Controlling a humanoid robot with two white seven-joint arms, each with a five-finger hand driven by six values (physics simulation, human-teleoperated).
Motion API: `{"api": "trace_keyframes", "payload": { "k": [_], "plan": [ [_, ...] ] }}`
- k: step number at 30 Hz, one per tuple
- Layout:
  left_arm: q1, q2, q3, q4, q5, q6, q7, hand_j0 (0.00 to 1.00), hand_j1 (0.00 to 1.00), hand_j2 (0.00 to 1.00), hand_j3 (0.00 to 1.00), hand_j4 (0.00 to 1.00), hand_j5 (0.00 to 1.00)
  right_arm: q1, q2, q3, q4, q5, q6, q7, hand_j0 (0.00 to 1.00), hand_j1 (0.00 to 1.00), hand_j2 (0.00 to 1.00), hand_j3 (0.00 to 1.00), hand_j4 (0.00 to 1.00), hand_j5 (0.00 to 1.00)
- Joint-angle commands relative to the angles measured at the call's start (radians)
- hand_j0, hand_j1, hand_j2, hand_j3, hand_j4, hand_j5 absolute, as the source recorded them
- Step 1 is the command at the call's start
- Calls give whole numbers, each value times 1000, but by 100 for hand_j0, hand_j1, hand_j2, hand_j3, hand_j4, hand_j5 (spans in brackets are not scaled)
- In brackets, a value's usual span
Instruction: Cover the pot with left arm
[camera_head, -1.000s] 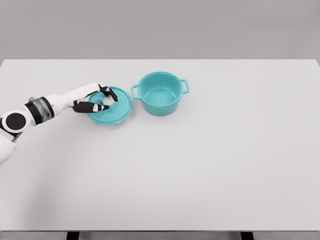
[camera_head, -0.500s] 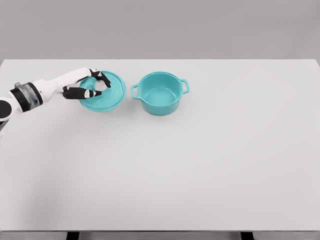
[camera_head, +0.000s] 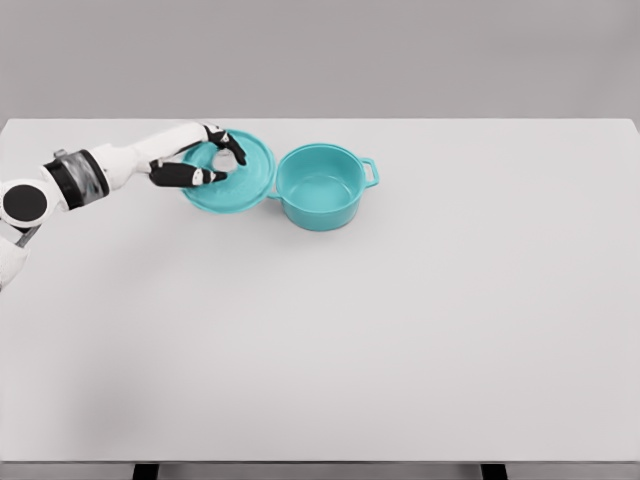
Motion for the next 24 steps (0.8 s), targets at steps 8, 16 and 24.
{"api": "trace_keyframes", "payload": {
  "k": [8,16,24],
  "plan": [
    [-35,-64,-42,33,-2,4,1,52,52,52,52,52,52,0,0,0,1,1,-1,0,100,100,100,100,100,100],
    [-60,-124,-44,96,-11,4,-1,51,51,51,51,51,51,0,0,0,0,1,-1,0,100,100,100,100,100,100],
    [-92,-227,-44,194,-69,4,-1,51,51,51,51,51,51,0,0,0,0,1,-1,0,100,100,100,100,100,100]
  ]
}}
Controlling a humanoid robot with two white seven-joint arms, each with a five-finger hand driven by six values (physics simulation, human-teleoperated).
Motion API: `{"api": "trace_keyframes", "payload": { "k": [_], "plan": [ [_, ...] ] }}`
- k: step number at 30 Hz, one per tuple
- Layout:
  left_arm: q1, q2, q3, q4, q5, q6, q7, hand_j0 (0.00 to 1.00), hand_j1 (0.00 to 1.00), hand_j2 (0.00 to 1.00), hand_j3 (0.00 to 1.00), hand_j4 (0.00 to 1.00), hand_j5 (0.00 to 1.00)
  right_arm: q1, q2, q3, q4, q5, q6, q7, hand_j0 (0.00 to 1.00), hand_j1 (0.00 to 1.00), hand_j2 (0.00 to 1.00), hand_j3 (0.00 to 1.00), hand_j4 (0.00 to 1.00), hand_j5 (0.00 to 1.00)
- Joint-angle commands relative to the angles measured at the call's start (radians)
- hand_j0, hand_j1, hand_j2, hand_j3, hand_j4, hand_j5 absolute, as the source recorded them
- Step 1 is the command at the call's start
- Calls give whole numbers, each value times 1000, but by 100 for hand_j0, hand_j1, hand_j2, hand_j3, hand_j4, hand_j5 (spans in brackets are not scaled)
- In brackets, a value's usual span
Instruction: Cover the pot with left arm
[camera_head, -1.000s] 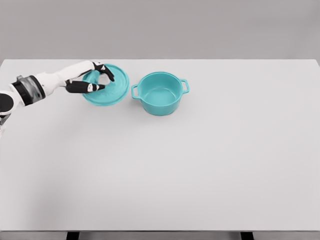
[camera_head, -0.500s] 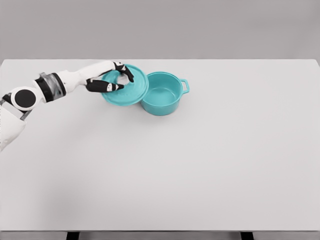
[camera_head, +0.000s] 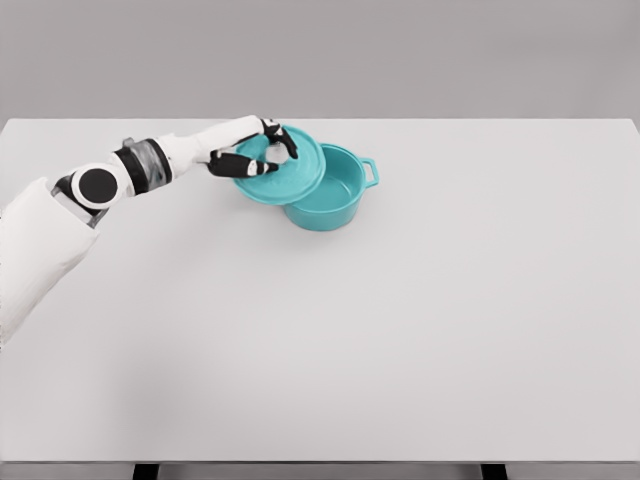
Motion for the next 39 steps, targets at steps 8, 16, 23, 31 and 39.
{"api": "trace_keyframes", "payload": {
  "k": [8,16,23,31,39],
  "plan": [
    [-20,-82,-5,71,-30,2,2,51,51,51,51,51,51,0,0,0,0,1,0,0,100,100,100,100,100,100],
    [-25,-119,-5,105,-52,2,2,51,51,51,51,51,51,0,0,0,1,1,0,0,100,100,100,100,100,100],
    [-32,-132,-30,109,-52,2,8,51,51,51,51,51,51,0,0,0,0,1,0,0,100,100,100,100,100,100],
    [-35,-152,-31,132,-52,0,10,51,51,51,51,51,51,2,0,0,0,1,0,0,100,100,100,100,100,100],
    [-35,-153,-33,132,-53,-5,10,51,51,51,51,51,51,2,0,0,0,1,0,0,100,100,100,100,100,100]
  ]
}}
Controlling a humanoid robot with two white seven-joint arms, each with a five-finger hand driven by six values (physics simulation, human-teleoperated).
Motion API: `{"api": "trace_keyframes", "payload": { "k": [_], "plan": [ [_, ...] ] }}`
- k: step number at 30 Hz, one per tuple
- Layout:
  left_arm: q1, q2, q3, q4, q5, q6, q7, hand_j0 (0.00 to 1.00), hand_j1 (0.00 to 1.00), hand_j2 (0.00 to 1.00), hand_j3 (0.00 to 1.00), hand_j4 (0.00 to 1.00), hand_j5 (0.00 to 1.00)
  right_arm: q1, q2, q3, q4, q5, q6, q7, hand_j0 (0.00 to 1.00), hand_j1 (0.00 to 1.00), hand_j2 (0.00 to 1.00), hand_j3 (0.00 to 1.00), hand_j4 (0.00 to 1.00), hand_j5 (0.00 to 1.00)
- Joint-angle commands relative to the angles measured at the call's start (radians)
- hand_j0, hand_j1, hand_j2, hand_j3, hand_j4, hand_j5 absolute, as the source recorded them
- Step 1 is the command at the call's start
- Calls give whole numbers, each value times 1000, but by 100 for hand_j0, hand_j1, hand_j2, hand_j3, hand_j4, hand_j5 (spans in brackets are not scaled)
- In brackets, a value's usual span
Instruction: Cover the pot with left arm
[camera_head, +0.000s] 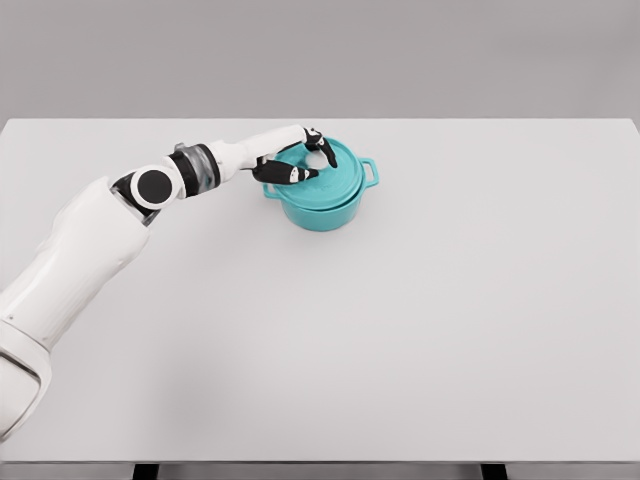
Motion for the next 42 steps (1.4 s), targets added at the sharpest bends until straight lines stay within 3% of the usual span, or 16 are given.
{"api": "trace_keyframes", "payload": {
  "k": [1,17,20,24,42],
  "plan": [
    [0,-2,-6,0,-4,-7,-5,51,51,51,51,51,51,0,0,0,0,1,0,0,100,100,100,100,100,100],
    [2,-7,-6,0,-4,-8,-5,52,52,52,52,52,52,0,0,0,0,1,0,0,100,100,100,100,100,100],
    [2,-7,-4,0,-4,-8,-5,62,62,62,62,62,62,0,0,0,0,1,0,0,100,100,100,100,100,100],
    [2,-7,-4,0,-4,-8,-5,67,67,67,67,67,67,0,0,0,0,1,0,0,100,100,100,100,100,100],
    [0,-4,-3,2,-2,-8,-5,70,70,70,70,70,70,0,0,0,0,1,0,0,100,100,100,100,100,100]
  ]
}}
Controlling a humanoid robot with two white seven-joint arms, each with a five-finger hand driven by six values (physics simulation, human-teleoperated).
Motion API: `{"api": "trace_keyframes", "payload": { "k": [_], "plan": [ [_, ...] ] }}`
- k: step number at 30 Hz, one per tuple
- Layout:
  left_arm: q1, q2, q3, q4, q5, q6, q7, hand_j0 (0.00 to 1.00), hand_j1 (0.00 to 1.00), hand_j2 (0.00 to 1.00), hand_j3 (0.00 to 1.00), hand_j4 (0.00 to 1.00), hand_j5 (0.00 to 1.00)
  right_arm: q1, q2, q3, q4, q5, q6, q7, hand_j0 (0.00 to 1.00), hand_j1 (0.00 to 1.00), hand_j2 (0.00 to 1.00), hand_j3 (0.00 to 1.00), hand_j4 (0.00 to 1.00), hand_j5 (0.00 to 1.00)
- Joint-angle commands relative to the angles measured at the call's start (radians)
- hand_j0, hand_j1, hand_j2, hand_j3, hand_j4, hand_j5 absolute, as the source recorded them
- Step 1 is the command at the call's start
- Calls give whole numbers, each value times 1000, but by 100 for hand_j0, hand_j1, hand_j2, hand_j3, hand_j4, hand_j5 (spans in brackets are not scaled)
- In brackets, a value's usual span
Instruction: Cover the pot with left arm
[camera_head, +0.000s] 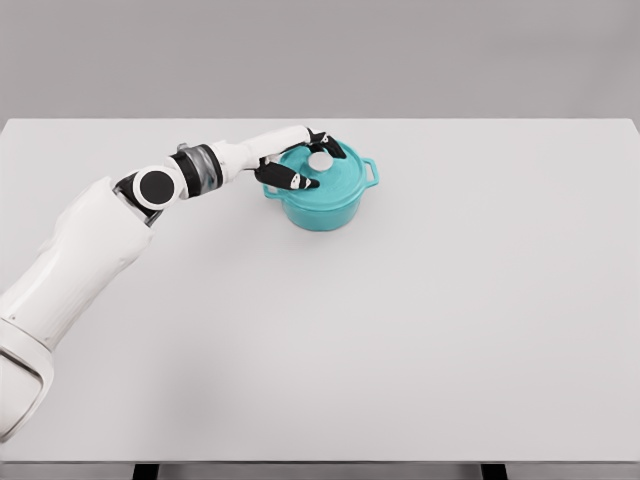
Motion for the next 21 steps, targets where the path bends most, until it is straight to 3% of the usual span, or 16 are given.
{"api": "trace_keyframes", "payload": {
  "k": [1,21],
  "plan": [
    [0,-1,-3,2,-6,0,-4,71,71,71,71,71,71,0,0,0,1,1,0,0,100,100,100,100,100,100],
    [-12,-1,-1,5,-6,0,-6,78,78,78,78,78,78,0,0,0,0,1,0,0,100,100,100,100,100,100]
  ]
}}
